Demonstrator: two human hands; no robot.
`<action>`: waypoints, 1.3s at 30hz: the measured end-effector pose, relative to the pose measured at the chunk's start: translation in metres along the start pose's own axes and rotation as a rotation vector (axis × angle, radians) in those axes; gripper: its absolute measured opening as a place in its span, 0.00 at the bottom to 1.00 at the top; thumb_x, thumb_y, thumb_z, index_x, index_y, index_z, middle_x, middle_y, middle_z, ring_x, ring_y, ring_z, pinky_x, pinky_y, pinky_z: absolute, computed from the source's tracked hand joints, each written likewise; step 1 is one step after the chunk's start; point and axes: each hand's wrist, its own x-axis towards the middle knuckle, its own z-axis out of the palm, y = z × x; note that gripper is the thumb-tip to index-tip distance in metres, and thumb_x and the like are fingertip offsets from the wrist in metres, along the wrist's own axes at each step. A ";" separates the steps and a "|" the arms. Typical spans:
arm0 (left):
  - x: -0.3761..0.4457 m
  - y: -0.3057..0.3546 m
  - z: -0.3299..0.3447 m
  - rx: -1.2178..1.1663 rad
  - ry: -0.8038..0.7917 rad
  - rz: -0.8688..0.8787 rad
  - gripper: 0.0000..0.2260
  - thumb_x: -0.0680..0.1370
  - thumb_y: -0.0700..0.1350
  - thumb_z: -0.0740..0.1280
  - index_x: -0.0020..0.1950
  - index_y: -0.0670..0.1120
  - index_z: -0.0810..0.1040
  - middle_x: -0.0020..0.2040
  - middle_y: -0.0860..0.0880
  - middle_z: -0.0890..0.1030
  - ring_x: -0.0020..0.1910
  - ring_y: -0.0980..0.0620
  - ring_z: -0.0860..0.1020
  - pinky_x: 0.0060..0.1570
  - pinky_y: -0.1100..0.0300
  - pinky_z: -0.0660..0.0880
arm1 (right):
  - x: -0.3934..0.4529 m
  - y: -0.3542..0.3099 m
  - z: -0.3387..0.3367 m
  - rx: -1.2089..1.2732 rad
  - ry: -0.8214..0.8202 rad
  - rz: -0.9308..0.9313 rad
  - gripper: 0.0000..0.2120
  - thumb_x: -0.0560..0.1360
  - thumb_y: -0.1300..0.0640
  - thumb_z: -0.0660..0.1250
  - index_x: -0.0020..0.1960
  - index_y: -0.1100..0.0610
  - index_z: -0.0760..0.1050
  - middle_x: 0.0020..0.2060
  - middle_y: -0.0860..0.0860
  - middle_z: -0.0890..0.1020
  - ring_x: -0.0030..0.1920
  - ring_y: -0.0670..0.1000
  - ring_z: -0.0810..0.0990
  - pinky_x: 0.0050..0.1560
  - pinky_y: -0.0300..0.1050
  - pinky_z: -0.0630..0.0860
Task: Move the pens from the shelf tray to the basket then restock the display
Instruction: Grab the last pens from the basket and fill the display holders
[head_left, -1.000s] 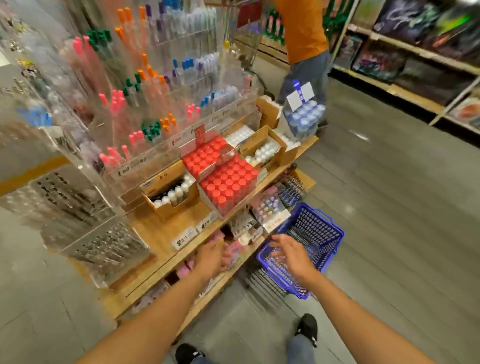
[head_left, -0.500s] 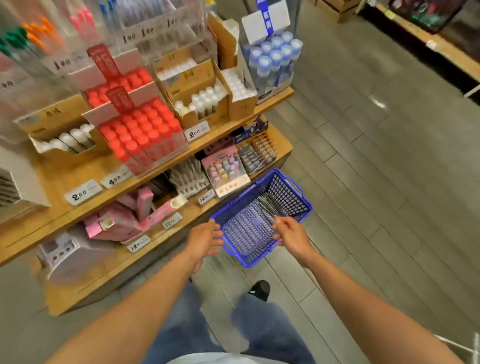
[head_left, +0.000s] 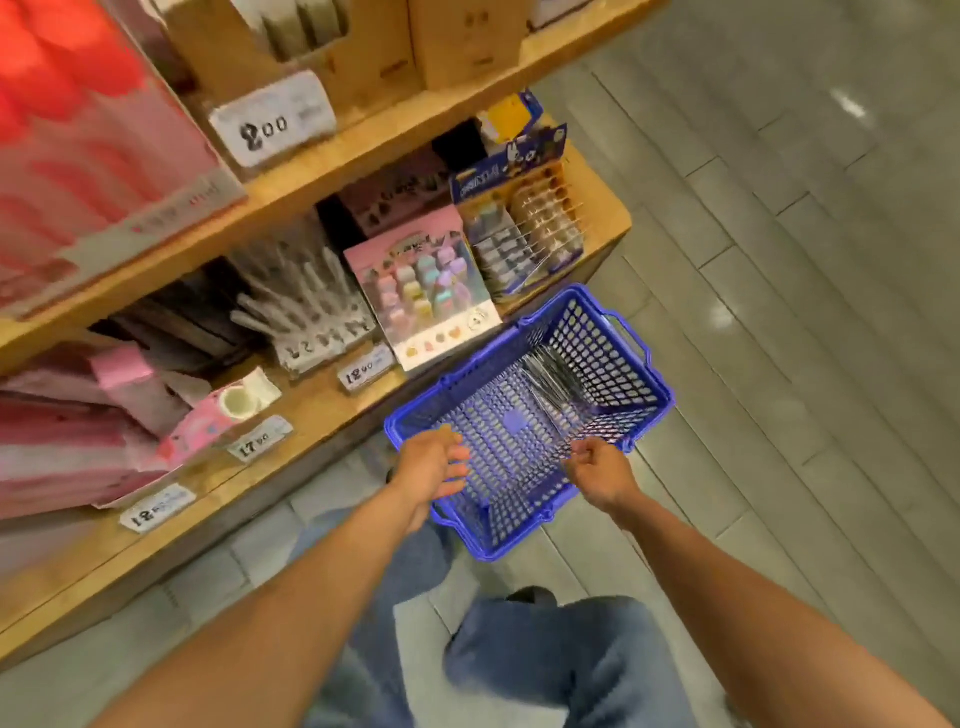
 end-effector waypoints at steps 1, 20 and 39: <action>0.025 -0.006 0.004 -0.010 0.000 -0.001 0.12 0.85 0.49 0.56 0.47 0.47 0.74 0.42 0.48 0.78 0.37 0.52 0.75 0.37 0.60 0.73 | 0.026 0.010 0.010 -0.051 -0.008 -0.009 0.08 0.74 0.62 0.69 0.50 0.56 0.73 0.36 0.51 0.77 0.37 0.50 0.74 0.33 0.38 0.68; 0.315 -0.101 0.042 -0.021 0.013 0.189 0.14 0.84 0.52 0.58 0.62 0.44 0.74 0.52 0.47 0.80 0.39 0.52 0.76 0.41 0.58 0.72 | 0.350 0.138 0.131 -0.826 0.041 0.045 0.15 0.77 0.60 0.64 0.61 0.66 0.75 0.60 0.61 0.79 0.61 0.59 0.78 0.55 0.48 0.75; 0.367 -0.134 0.054 -0.262 0.117 0.009 0.15 0.85 0.51 0.58 0.65 0.43 0.73 0.57 0.45 0.80 0.50 0.47 0.78 0.50 0.52 0.74 | 0.368 0.122 0.155 -0.889 -0.255 -0.067 0.10 0.78 0.57 0.64 0.50 0.64 0.78 0.42 0.57 0.82 0.42 0.54 0.81 0.47 0.47 0.79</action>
